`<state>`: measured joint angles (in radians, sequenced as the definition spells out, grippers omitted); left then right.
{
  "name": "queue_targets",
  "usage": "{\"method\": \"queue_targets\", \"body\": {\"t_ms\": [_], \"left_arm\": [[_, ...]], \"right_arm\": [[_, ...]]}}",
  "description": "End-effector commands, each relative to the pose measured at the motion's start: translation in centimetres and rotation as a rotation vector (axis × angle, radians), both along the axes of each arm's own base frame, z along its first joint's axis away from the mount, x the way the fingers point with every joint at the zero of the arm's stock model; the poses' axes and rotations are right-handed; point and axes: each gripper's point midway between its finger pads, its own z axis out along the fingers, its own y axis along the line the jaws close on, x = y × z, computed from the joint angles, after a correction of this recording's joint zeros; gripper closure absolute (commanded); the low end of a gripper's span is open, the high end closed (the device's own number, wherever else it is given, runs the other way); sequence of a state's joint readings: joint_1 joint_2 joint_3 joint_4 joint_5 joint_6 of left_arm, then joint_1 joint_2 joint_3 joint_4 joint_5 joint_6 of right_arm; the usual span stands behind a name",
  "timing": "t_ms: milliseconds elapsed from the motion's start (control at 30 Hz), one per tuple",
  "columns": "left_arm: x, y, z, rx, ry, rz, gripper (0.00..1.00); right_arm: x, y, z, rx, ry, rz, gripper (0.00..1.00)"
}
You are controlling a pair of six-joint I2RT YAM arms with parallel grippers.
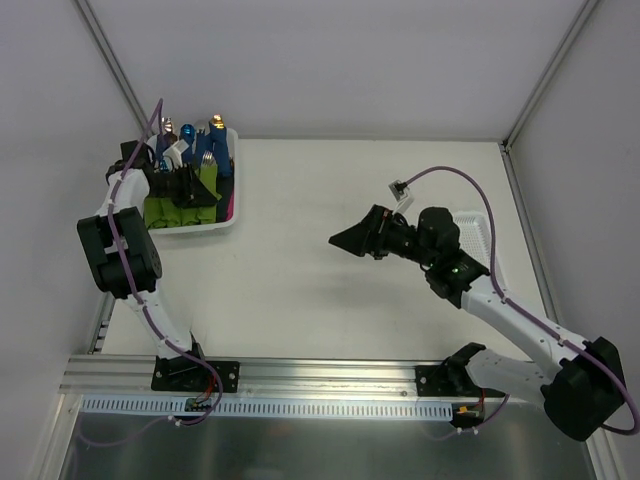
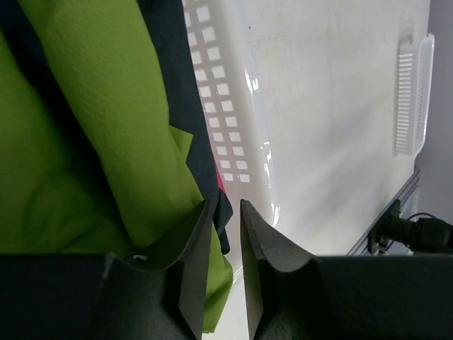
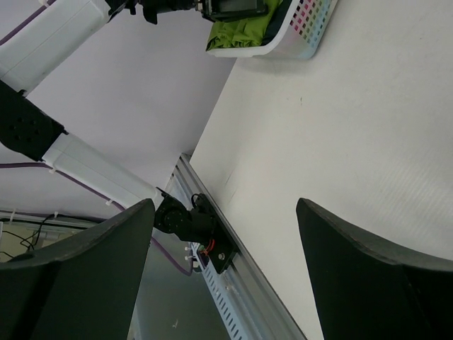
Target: Place the utensils on the paper napkin and roll it up
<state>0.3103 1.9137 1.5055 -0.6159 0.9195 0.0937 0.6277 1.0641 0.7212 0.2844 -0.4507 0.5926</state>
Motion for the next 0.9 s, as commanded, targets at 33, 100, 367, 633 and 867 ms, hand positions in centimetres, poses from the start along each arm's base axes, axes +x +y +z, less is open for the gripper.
{"method": "queue_targets", "body": {"t_ms": [33, 100, 367, 633, 867], "left_arm": [[-1.9, -3.0, 3.3, 0.034, -0.138, -0.091, 0.77], [-3.6, -4.2, 3.4, 0.047, -0.150, -0.115, 0.76], [-10.5, -11.8, 4.2, 0.210, -0.327, -0.303, 0.49], [-16.0, -16.1, 5.4, 0.228, -0.424, -0.433, 0.01], [-15.2, -13.3, 6.5, 0.377, -0.472, -0.282, 0.01]], "right_arm": [[0.0, -1.7, 0.1, -0.026, -0.046, -0.038, 0.14], [0.1, -2.8, 0.1, -0.042, -0.059, -0.062, 0.14], [0.3, -8.5, -3.3, -0.323, -0.059, -0.180, 0.14], [-0.3, -14.2, -7.0, -0.673, -0.053, -0.266, 0.01], [-1.4, -19.0, -8.8, -0.852, -0.064, -0.390, 0.01]]}}
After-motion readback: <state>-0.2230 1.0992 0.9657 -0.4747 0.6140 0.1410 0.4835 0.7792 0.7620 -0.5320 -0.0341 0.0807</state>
